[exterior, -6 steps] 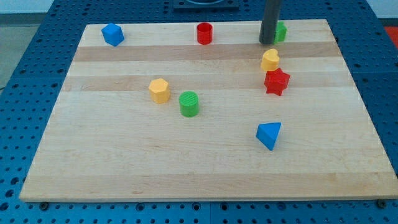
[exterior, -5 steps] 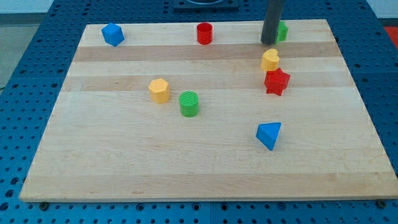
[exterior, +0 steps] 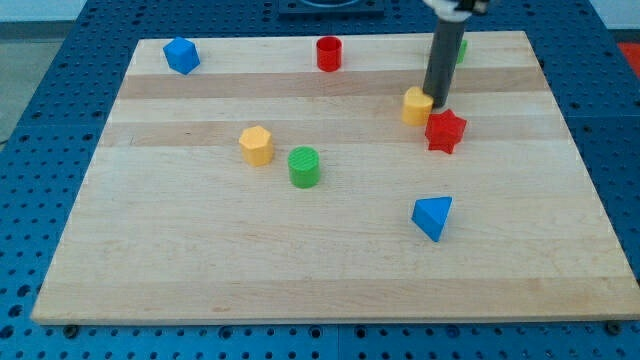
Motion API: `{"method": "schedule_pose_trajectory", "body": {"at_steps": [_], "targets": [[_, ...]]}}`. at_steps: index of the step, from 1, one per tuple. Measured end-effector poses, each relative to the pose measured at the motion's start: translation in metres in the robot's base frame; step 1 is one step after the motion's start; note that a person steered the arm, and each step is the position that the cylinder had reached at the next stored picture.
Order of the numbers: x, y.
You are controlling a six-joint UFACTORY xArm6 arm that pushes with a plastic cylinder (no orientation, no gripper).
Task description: Slide the yellow heart towards center
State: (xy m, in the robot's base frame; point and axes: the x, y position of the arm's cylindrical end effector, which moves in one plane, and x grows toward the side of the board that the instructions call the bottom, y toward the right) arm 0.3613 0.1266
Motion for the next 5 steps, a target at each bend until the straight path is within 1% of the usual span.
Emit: {"method": "schedule_pose_trajectory", "body": {"at_steps": [1, 2, 3, 5], "targets": [[0.015, -0.006], [0.017, -0.069], [0.017, -0.111], [0.017, -0.125]]}}
